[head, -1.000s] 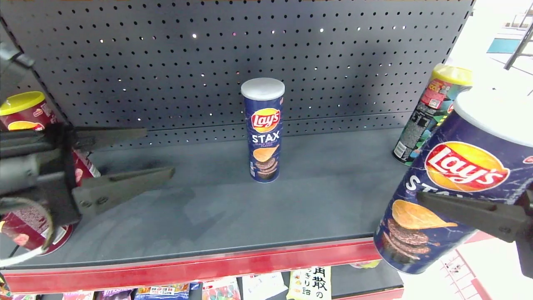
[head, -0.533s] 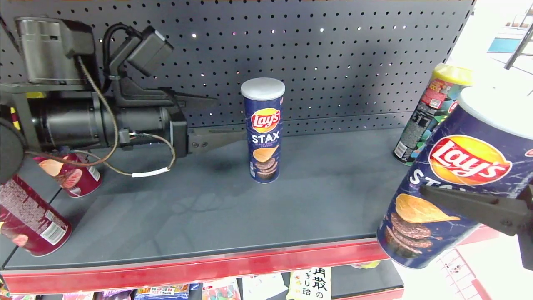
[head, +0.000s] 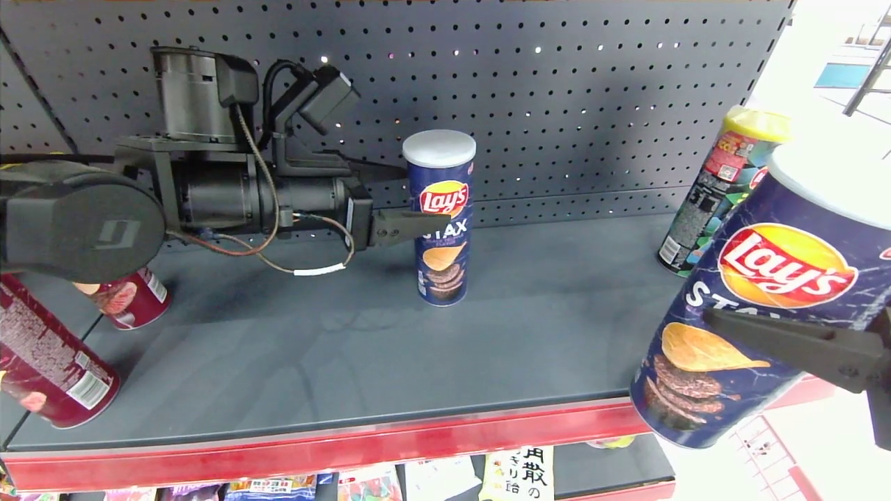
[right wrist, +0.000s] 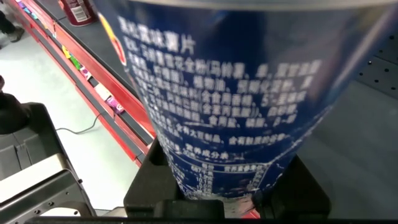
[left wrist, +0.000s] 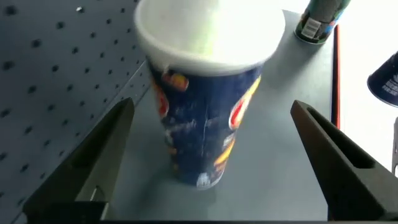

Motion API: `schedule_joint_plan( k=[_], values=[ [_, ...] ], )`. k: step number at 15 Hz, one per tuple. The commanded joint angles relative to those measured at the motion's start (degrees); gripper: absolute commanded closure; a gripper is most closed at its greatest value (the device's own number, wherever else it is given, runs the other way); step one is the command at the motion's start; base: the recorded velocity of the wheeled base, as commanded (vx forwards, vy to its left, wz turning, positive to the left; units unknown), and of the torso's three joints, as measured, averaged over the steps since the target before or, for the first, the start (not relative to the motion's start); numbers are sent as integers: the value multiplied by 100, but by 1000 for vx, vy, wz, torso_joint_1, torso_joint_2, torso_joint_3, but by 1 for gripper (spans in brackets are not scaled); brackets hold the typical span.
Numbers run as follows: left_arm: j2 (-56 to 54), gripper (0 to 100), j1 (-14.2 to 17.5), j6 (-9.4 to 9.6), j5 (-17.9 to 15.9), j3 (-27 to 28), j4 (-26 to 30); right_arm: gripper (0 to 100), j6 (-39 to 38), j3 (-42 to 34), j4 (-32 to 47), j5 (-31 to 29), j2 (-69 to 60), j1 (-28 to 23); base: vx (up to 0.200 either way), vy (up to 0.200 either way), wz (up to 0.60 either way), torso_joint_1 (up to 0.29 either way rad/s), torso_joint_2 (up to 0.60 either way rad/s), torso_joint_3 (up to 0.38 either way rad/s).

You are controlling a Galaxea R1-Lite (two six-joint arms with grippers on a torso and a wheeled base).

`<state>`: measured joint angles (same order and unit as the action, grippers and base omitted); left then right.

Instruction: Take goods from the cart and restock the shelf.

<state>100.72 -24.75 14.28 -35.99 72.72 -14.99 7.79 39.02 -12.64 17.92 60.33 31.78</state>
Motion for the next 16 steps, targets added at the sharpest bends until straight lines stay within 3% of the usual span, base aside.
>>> schedule_joint_plan(
  k=[1,6,13,14,16],
  values=[
    [255,0,-74,5,4,217,-3,100,3,0,-1,1,-13,-23,0,0,0,0,0,0],
    [598,0,-188,-4,65,638,-3,100,3,0,-1,10,-4,-111,0,0,0,0,0,0],
    [800,0,-276,-4,92,735,-3,100,3,9,-1,10,5,-119,0,0,0,0,0,0],
    [800,100,-276,-4,92,735,-3,100,3,9,-1,10,5,-119,0,0,0,0,0,0],
    [800,100,-285,-21,83,700,5,100,3,0,-1,10,14,-119,0,0,0,0,0,0]
  ],
)
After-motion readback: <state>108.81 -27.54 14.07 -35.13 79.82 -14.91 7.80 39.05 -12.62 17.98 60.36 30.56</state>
